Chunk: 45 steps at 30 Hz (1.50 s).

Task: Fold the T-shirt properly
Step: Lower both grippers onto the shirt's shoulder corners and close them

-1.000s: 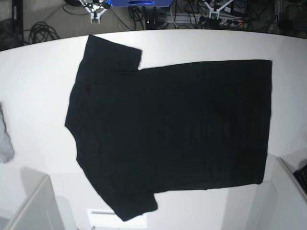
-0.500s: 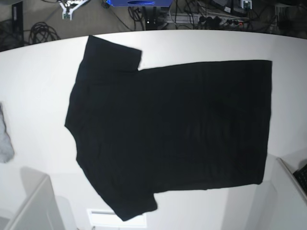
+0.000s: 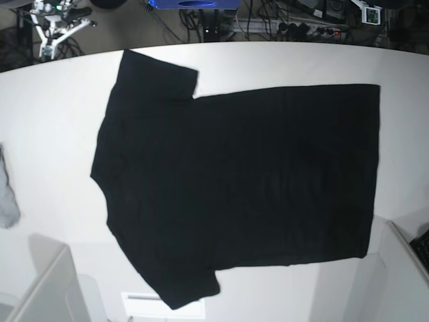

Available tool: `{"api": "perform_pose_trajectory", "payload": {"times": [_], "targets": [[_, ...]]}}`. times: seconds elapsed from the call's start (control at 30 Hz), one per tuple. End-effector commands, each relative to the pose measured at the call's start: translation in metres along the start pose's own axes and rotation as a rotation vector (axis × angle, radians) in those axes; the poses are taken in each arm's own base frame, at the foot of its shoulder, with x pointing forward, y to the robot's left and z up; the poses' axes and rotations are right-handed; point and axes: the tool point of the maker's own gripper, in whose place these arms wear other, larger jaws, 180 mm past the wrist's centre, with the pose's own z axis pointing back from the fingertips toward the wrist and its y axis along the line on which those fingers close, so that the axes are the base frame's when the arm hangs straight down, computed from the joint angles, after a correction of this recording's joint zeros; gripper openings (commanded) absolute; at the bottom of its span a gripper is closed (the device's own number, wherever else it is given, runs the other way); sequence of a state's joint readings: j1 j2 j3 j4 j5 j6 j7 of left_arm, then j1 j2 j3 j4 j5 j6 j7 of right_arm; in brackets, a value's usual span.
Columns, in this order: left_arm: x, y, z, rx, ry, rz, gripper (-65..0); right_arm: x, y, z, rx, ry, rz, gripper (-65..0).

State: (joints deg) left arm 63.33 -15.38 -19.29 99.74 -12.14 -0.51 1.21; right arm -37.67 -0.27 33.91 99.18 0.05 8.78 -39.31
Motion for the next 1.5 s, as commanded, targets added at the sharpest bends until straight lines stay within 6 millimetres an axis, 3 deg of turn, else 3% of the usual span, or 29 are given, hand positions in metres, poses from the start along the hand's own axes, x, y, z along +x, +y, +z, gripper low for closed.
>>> {"api": "perform_pose_trajectory", "payload": {"times": [0.0,0.17,0.27,0.33,0.43,0.6,0.8,0.87,0.97,1.03,1.2,1.27,1.33,1.47], "targets": [[0.013,0.009,0.008,0.020,-0.037,-0.015,-65.0,0.015,-0.011,0.009,-0.029,-0.050,-0.002,-65.0],[0.058,-0.001,0.012,0.001,-0.153,-0.013,-65.0,0.073,-0.011,0.039,-0.042,-0.228,-0.002,-65.0],[0.085,-0.005,0.008,-0.005,-0.227,-0.002,-65.0,0.095,-0.001,0.044,-0.025,-0.285,-0.035,-65.0],[0.096,-0.002,0.004,0.008,-0.260,0.002,-65.0,0.112,0.011,0.045,0.008,-0.324,-0.051,-65.0],[0.116,-0.001,-0.002,0.018,-0.319,0.013,-65.0,0.132,0.049,0.053,0.162,-0.380,-0.009,-65.0],[0.136,-0.002,-0.011,0.022,-0.373,0.029,-65.0,0.135,0.094,0.072,0.422,-0.390,0.049,-65.0],[0.146,-0.001,-0.014,0.019,-0.403,0.077,-65.0,0.131,0.088,0.082,0.558,-0.372,-0.105,-65.0],[0.148,0.002,-0.014,0.006,-0.407,0.165,-64.3,0.131,0.086,0.085,0.585,-0.361,-0.106,-49.2],[0.150,0.004,-0.015,-0.042,-0.406,0.297,-53.3,0.129,0.087,0.087,0.636,-0.347,-0.112,-27.6],[0.155,0.000,-0.016,-0.116,-0.410,0.352,-46.9,0.130,0.089,0.087,0.672,-0.346,-0.122,-21.3],[0.159,-0.016,-0.019,-0.318,-0.313,0.438,-14.2,0.124,0.095,0.076,0.748,-0.313,-0.167,-24.0],[0.164,-0.015,-0.019,-0.373,-0.296,0.433,-4.6,0.120,0.097,0.071,0.760,-0.293,-0.182,-25.2],[0.166,-0.006,-0.017,-0.385,-0.289,0.432,-1.5,0.121,0.097,0.067,0.764,-0.283,-0.189,-25.2],[0.169,0.023,-0.015,-0.326,-0.291,0.418,-2.6,0.120,0.102,0.057,0.787,-0.258,-0.216,-25.2]]}}
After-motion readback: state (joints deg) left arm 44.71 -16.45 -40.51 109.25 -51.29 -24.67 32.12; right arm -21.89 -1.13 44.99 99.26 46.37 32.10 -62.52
